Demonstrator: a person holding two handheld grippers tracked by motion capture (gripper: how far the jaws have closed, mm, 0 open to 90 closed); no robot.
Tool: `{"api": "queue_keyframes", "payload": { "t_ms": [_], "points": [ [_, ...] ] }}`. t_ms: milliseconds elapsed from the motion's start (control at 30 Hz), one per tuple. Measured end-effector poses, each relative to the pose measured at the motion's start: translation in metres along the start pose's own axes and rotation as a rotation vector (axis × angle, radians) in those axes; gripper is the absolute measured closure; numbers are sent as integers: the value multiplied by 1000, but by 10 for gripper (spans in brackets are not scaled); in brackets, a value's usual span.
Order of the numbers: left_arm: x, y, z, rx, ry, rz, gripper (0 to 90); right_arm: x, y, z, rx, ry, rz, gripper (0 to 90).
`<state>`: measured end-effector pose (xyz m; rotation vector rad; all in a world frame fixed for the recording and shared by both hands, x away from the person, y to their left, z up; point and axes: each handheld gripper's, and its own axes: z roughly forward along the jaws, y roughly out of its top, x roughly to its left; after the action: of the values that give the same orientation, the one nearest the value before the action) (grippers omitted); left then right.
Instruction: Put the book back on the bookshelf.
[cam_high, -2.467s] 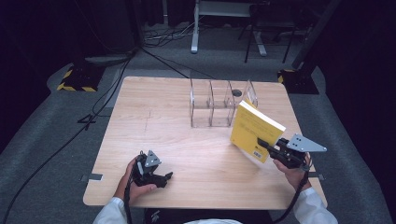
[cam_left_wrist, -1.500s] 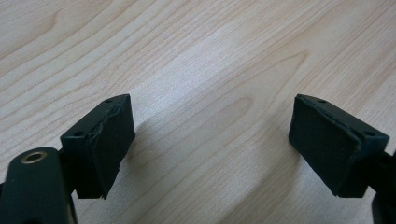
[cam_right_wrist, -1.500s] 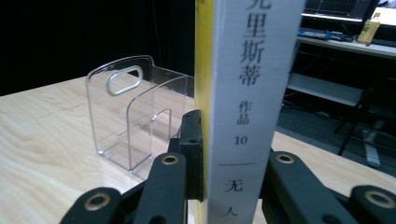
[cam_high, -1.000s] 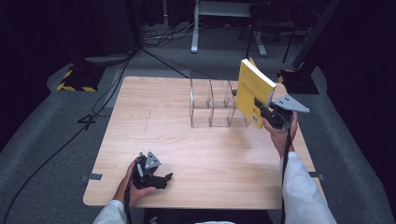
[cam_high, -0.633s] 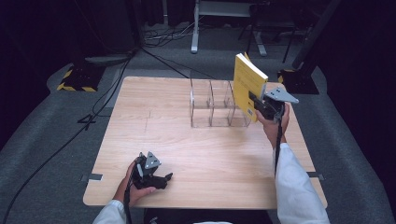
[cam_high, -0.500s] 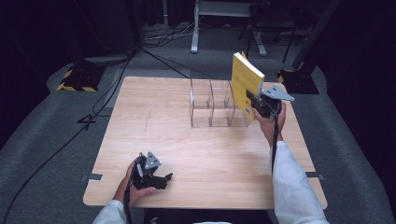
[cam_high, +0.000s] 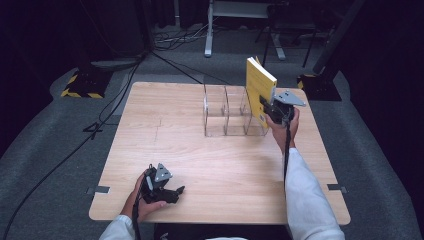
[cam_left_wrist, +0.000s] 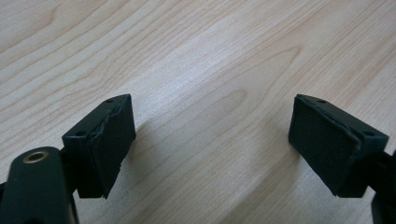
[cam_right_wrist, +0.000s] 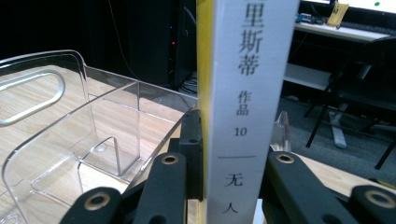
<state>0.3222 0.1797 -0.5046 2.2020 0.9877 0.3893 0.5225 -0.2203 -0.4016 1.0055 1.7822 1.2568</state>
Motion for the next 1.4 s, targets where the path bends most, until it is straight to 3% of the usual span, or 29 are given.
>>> {"api": "queue_keyframes", "payload": {
  "t_ms": [533, 1167, 1400],
  "points": [
    [0, 0, -1, 3, -3, -2, 154, 1, -23, 13, 18, 9, 23, 760],
    [-1, -1, -1, 3, -7, -3, 154, 2, -42, 7, 18, 16, 54, 746],
    [-1, -1, -1, 3, -7, -3, 154, 1, -42, 4, 38, 10, 32, 719]
  ]
}}
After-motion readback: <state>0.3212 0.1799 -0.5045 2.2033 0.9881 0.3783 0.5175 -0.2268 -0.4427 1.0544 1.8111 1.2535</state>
